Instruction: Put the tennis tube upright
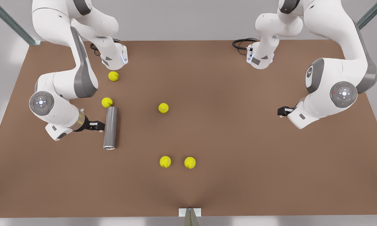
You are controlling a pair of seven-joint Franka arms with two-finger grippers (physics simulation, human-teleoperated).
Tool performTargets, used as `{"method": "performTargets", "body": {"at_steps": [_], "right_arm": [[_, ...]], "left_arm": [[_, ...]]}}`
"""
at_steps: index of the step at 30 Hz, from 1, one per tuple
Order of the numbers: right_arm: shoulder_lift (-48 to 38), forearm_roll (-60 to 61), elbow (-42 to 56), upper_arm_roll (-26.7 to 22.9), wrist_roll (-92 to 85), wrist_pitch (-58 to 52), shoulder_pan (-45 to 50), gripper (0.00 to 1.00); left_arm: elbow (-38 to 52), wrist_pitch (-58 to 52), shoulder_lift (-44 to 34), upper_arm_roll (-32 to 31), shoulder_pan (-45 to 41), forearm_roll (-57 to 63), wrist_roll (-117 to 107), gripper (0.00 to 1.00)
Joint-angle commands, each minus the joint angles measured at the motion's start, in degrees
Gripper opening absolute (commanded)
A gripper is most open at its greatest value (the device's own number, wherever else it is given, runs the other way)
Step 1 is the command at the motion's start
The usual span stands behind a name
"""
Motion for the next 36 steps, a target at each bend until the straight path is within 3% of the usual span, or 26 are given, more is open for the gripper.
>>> {"method": "performTargets", "body": {"at_steps": [1,7,11,13,18,36], "right_arm": [[0.00,-0.03,-0.01,-0.01,0.00,-0.01,-0.08,1.00],[4.13,-2.40,-2.99,0.17,1.67,0.17,1.94,1.00],[1.32,-2.14,-20.47,0.25,1.67,9.57,1.94,1.00],[-4.48,-2.05,-34.80,0.25,1.76,21.34,0.80,1.00],[-5.80,-0.21,-47.02,0.25,1.67,32.33,-4.20,1.00],[-1.50,0.15,-53.88,0.52,-1.85,47.98,-6.23,1.00]], "left_arm": [[0.00,0.00,0.00,0.00,0.00,0.12,0.00,1.00],[0.00,-0.18,0.08,-0.09,0.00,0.12,-0.09,1.00],[0.00,-0.53,0.17,-0.09,0.00,0.12,-0.09,1.00],[0.00,-0.53,0.17,-0.09,0.00,0.12,-0.09,1.00],[0.00,-0.62,0.44,-0.09,0.00,0.12,-0.18,1.00],[-0.09,-1.32,1.05,-0.09,0.00,0.12,-0.18,1.00]]}}
